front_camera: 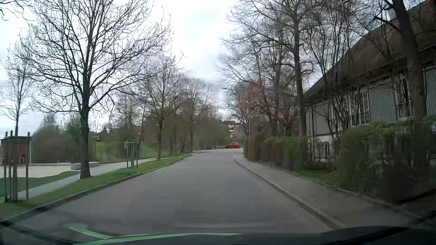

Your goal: Follow the waypoints while adhering to traffic rules and regulations

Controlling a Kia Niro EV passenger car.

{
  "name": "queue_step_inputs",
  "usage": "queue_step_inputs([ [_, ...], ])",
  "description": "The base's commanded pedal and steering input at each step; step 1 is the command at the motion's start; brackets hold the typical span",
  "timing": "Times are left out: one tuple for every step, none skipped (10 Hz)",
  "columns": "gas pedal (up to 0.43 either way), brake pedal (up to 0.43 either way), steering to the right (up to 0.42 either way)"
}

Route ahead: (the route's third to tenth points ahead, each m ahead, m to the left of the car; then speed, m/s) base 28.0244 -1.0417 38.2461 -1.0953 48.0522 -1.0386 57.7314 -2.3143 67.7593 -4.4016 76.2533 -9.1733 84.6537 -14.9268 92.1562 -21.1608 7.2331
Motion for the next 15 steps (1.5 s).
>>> queue_step_inputs([
  [0.118,0.000,0.000],
  [0.118,0.000,0.000],
  [0.118,0.000,0.000],
  [0.118,0.000,0.000],
  [0.130,0.000,0.000],
  [0.130,0.000,0.000],
  [0.130,0.000,0.000],
  [0.130,0.000,0.000],
  [0.130,0.000,0.000],
  [0.130,0.000,0.000],
  [0.130,0.000,0.000],
  [0.130,0.000,-0.001],
  [0.130,0.000,-0.001],
  [0.130,0.000,-0.001],
  [0.130,0.000,-0.001],
])
